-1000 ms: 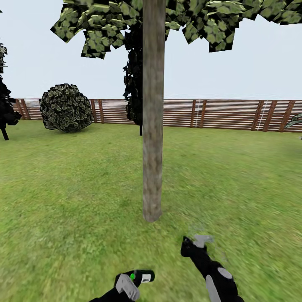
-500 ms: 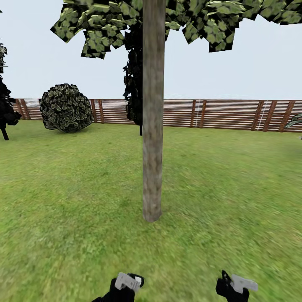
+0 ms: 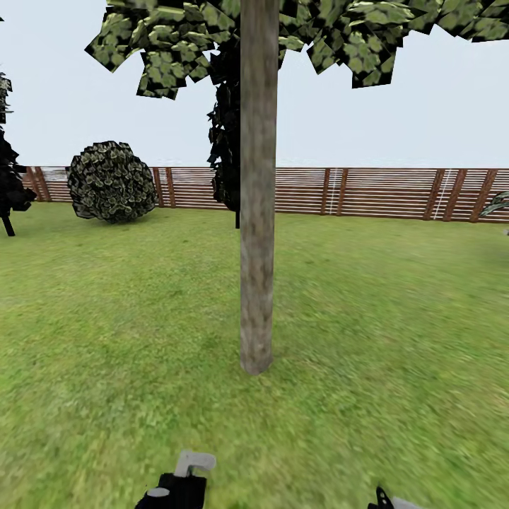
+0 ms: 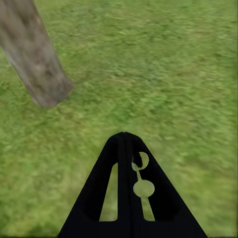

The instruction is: In the garden, pick up the pesticide atomizer on the floor and spray pesticide onto both trees until each tree trunk is fully covered.

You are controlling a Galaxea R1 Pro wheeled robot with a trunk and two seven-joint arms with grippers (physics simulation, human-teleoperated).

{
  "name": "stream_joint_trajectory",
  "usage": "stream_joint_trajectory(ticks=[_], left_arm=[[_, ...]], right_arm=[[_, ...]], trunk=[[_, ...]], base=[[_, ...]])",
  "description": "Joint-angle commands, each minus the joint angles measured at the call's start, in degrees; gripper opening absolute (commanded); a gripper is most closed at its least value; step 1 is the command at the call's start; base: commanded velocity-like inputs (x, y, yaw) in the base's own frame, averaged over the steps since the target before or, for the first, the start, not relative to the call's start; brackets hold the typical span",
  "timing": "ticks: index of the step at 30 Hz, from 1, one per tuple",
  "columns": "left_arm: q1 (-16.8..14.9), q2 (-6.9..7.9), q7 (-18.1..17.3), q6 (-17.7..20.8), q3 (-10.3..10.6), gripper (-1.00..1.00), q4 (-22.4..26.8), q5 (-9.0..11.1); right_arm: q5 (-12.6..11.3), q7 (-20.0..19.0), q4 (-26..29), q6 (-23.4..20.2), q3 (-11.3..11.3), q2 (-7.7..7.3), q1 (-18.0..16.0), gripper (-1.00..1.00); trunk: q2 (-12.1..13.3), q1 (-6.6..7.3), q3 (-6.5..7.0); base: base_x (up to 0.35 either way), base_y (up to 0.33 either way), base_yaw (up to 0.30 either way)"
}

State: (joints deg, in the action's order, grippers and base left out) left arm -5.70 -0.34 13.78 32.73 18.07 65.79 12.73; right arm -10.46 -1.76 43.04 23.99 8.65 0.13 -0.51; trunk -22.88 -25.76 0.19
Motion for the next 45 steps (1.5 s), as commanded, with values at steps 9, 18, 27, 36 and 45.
stream_joint_trajectory(ticks=[9,18,27,36,45], left_arm=[[-5.94,-0.86,12.42,24.24,-0.03,-1.00,17.34,4.53],[-14.73,-1.42,18.20,26.69,0.78,-1.00,16.48,13.17],[-15.16,-1.28,18.46,25.61,0.34,-1.00,16.22,14.20],[-15.13,-1.31,18.14,25.43,0.52,-1.00,16.36,14.54],[-15.13,-1.16,17.98,24.35,0.04,-1.00,16.56,14.60]], right_arm=[[-0.98,-0.04,-1.37,0.20,0.11,0.66,-0.02,-1.00],[-0.35,0.00,-1.50,0.46,0.45,1.13,-0.02,-1.00],[-0.35,0.00,-1.22,0.64,0.43,1.10,-0.02,-1.00],[-0.35,0.00,-1.20,0.70,0.30,1.10,-0.02,-1.00],[-0.28,-0.01,-1.20,0.70,0.20,1.15,-0.02,-1.00]], trunk=[[-0.04,-0.02,-0.02],[-0.04,-0.02,-0.02],[-0.04,-0.02,-0.02],[-0.04,-0.02,-0.02],[-0.04,-0.02,-0.02]], base=[[0.000,0.000,0.000],[0.000,0.000,0.000],[0.093,0.004,-0.148],[0.311,0.072,-0.229],[0.333,0.094,-0.035]])
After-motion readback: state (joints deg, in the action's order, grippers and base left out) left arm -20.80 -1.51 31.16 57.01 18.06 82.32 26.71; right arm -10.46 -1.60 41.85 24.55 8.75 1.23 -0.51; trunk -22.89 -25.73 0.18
